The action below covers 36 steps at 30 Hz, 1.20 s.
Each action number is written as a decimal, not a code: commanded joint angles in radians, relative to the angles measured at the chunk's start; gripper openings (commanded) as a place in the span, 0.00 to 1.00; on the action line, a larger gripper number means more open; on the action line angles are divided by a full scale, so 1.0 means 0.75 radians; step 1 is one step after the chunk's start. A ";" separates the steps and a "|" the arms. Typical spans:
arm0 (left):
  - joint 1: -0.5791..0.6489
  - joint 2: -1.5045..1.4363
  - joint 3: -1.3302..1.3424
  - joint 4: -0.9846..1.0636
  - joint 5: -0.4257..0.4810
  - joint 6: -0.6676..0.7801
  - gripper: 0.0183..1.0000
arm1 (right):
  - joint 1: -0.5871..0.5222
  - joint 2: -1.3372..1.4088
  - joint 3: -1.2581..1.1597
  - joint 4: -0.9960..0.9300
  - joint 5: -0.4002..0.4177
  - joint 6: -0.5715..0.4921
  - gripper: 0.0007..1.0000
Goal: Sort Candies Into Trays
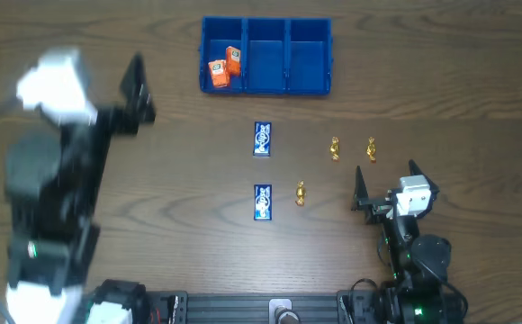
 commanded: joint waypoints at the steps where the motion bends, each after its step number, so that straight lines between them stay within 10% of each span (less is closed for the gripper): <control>1: 0.135 -0.356 -0.381 0.146 0.141 0.063 1.00 | 0.008 -0.007 -0.003 -0.008 -0.007 -0.016 1.00; 18: 0.230 -1.045 -1.207 0.263 0.264 0.062 1.00 | 0.008 -0.007 -0.003 -0.008 -0.007 -0.016 1.00; 36: 0.229 -1.048 -1.203 -0.025 0.257 0.063 1.00 | 0.008 -0.007 -0.003 -0.008 -0.007 -0.016 1.00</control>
